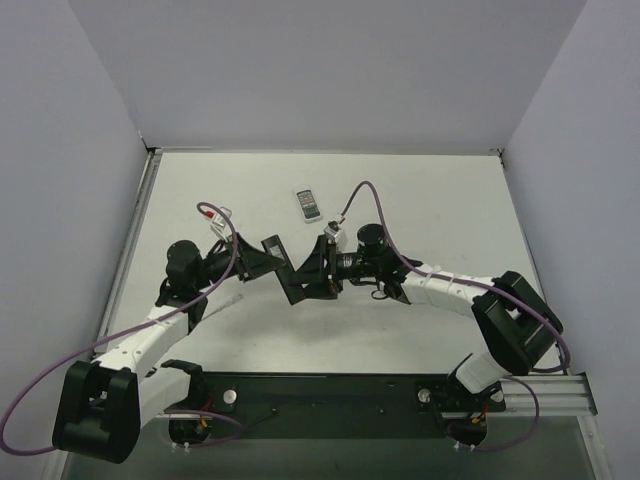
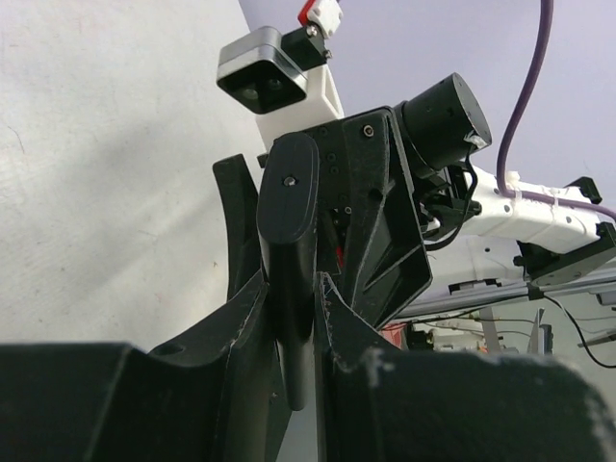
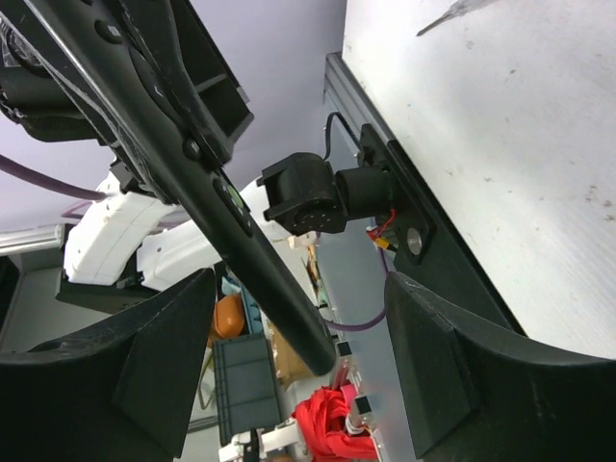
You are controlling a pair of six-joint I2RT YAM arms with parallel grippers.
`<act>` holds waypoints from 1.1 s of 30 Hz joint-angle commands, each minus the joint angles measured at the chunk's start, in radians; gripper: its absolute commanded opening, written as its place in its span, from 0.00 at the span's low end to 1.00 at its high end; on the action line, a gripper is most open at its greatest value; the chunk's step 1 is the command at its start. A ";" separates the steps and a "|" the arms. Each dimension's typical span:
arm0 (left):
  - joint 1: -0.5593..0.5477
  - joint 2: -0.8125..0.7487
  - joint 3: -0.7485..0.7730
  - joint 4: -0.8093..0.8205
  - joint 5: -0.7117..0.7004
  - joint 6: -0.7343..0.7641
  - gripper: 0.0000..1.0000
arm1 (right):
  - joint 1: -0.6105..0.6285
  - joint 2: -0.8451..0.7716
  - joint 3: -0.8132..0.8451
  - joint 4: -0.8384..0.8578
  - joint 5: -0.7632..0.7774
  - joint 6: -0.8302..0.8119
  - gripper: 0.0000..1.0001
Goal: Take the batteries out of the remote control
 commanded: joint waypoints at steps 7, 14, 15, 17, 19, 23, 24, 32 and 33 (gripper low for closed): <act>-0.010 -0.016 -0.012 0.125 0.041 -0.020 0.00 | 0.038 0.065 0.057 0.208 0.022 0.152 0.53; -0.010 -0.016 -0.021 0.131 0.052 -0.013 0.00 | 0.038 0.096 0.032 0.301 0.045 0.206 0.50; -0.010 -0.016 -0.021 0.132 0.050 -0.010 0.00 | 0.038 0.097 0.029 0.300 0.048 0.207 0.50; -0.010 -0.016 -0.024 0.132 0.046 -0.004 0.00 | 0.037 0.108 0.024 0.285 0.059 0.196 0.47; -0.010 -0.016 -0.026 0.128 0.034 -0.003 0.00 | 0.038 0.119 0.017 0.289 0.058 0.198 0.34; -0.002 -0.013 -0.012 0.063 -0.015 0.029 0.00 | 0.055 0.123 -0.029 0.335 0.042 0.199 0.28; -0.001 -0.012 0.001 0.040 -0.044 0.048 0.00 | 0.060 0.122 -0.046 0.329 0.042 0.189 0.26; 0.018 0.059 0.038 0.004 -0.158 0.088 0.00 | 0.081 0.128 -0.172 0.361 0.054 0.184 0.19; 0.019 0.083 0.044 0.012 -0.163 0.085 0.00 | 0.084 0.129 -0.183 0.366 0.054 0.180 0.19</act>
